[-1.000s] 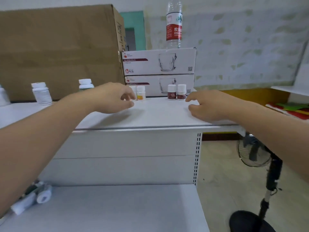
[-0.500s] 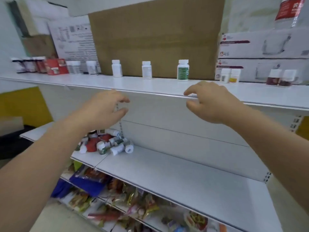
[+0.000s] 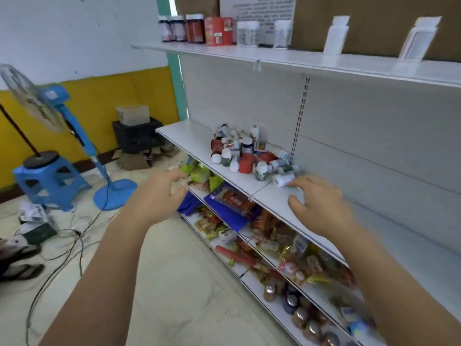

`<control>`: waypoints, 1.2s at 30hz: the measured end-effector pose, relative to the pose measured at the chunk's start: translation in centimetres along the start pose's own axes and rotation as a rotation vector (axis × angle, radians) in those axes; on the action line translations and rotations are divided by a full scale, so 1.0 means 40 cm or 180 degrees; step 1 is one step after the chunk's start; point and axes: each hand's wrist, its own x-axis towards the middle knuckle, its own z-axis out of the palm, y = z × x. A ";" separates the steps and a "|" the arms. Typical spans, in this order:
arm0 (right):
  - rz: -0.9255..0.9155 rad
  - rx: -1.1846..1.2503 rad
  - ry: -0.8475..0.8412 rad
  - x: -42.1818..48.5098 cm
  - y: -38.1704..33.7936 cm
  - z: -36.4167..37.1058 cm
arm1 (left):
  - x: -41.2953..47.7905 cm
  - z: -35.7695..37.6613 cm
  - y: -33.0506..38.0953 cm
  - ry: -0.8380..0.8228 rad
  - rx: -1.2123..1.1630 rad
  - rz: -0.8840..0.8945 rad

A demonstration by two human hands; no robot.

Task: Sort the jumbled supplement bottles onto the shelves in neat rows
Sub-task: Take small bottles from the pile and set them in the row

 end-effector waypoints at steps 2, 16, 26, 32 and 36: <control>-0.0059 0.0118 -0.0125 0.043 -0.040 0.081 | -0.007 0.041 -0.081 -0.0041 -0.0126 -0.0269; -0.0219 0.0837 -0.0579 0.595 -0.182 0.478 | 0.396 0.285 -0.432 -0.0115 -0.0554 -0.1078; 0.0152 0.0978 -0.0633 1.032 -0.189 0.610 | 0.923 0.329 -0.554 -0.0294 -0.0596 -0.0744; 0.0738 0.0994 -0.0532 1.251 -0.246 0.735 | 1.236 0.388 -0.680 -0.0759 -0.0671 -0.0143; 0.1378 0.1024 -0.0222 1.392 -0.299 0.825 | 1.471 0.415 -0.773 -0.1078 -0.0582 0.0395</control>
